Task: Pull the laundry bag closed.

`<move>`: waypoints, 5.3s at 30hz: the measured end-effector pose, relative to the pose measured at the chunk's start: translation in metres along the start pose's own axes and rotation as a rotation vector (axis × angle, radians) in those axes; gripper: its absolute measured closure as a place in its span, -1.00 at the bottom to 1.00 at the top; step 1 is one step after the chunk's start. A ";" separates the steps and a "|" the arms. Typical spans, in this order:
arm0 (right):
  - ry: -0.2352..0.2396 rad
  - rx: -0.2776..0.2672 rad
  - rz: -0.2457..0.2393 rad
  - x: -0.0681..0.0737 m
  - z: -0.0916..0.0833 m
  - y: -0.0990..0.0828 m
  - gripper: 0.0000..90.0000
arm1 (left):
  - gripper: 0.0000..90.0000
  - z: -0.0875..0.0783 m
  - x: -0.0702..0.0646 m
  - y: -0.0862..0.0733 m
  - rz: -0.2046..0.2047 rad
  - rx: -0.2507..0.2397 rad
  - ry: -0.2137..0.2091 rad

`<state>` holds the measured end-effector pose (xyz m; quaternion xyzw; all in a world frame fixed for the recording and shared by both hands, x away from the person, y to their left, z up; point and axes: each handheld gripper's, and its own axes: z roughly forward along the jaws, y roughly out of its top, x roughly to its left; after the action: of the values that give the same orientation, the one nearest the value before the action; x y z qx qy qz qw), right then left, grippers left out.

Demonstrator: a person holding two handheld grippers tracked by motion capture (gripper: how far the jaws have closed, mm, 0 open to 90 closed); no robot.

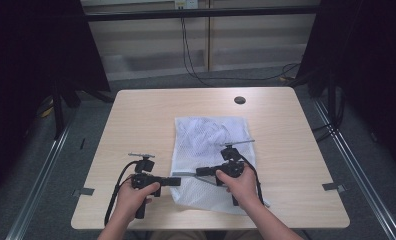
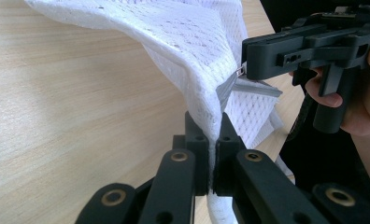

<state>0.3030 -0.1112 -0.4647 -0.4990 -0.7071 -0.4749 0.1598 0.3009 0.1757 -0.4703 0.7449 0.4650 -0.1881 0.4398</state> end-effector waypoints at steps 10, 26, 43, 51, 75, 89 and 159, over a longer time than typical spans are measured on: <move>0.004 -0.001 0.003 -0.001 -0.002 0.000 0.94 | 0.96 0.001 -0.002 0.000 -0.018 -0.003 -0.011; 0.003 -0.009 0.009 -0.004 -0.006 -0.001 0.94 | 0.96 -0.002 0.000 0.000 -0.007 -0.002 0.000; -0.004 -0.005 0.016 -0.009 -0.010 -0.003 0.94 | 0.96 -0.005 -0.001 0.000 -0.002 -0.007 0.004; -0.003 -0.006 0.015 -0.011 -0.014 -0.003 0.94 | 0.96 -0.005 -0.002 0.000 -0.022 -0.014 0.006; -0.018 -0.004 0.021 -0.015 -0.021 -0.004 0.94 | 0.96 -0.005 0.000 0.000 -0.003 -0.005 0.003; -0.018 -0.008 0.020 -0.017 -0.024 -0.004 0.94 | 0.96 -0.006 0.001 0.000 -0.005 -0.004 0.001; -0.026 -0.011 0.030 -0.027 -0.037 -0.005 0.94 | 0.96 -0.007 0.001 -0.001 -0.014 0.009 -0.004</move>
<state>0.3014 -0.1571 -0.4677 -0.5165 -0.6990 -0.4699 0.1546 0.2995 0.1826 -0.4681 0.7433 0.4684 -0.1946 0.4361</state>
